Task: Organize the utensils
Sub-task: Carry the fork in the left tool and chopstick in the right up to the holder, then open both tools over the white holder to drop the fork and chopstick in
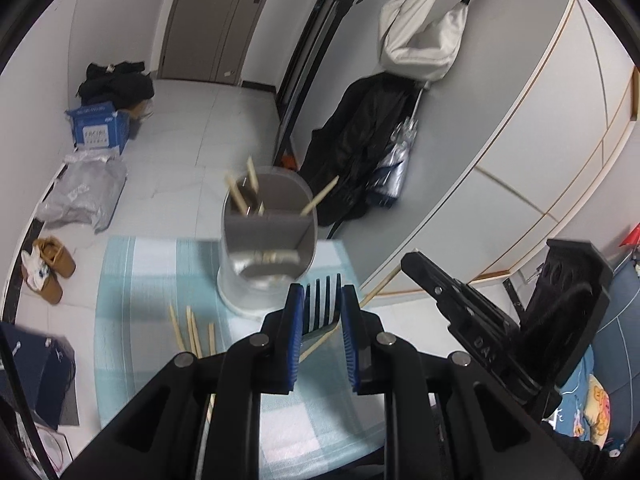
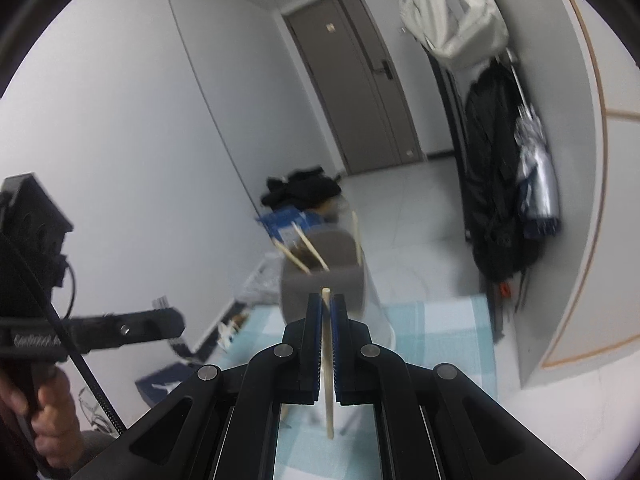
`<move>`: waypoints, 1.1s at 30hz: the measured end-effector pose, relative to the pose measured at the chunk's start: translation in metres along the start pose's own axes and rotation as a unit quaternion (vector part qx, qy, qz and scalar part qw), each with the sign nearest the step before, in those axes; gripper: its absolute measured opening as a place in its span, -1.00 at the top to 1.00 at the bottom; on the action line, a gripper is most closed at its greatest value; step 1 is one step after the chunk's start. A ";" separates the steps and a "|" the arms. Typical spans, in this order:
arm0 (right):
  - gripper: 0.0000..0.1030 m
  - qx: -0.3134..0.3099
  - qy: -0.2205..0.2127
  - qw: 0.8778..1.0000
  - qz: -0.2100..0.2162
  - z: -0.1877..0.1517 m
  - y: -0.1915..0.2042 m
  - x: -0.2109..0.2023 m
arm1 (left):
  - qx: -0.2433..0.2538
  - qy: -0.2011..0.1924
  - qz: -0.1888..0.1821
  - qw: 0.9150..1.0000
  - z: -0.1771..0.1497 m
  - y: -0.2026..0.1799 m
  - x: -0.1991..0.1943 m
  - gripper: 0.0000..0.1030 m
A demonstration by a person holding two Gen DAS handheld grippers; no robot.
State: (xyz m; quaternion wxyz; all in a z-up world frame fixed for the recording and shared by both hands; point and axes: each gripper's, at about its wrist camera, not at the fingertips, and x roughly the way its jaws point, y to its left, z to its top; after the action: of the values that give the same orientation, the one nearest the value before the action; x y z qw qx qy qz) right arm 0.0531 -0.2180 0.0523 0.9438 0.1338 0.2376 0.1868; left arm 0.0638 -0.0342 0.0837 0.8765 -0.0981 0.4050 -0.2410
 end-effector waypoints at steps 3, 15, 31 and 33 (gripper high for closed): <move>0.93 -0.007 -0.020 1.000 0.012 0.023 0.007 -0.007 | 0.003 -0.011 -0.006 1.000 0.020 -0.002 -0.007 0.73; 0.93 -0.038 -0.077 0.996 0.014 0.126 0.020 0.008 | -0.002 -0.050 -0.030 0.998 0.104 0.004 -0.006 0.73; 0.93 -0.053 -0.055 0.997 -0.004 0.142 -0.007 0.082 | -0.003 -0.002 -0.047 0.999 0.111 0.040 0.059 0.73; 0.93 -0.051 -0.040 0.998 -0.001 0.139 -0.011 0.090 | -0.001 0.004 -0.042 0.999 0.107 0.044 0.064 0.73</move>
State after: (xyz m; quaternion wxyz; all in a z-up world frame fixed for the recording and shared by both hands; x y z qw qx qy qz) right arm 0.1991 -0.2137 0.1311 0.9583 0.0924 0.1900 0.1925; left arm 0.1951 -0.0311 0.0951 0.8638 -0.1150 0.4042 -0.2778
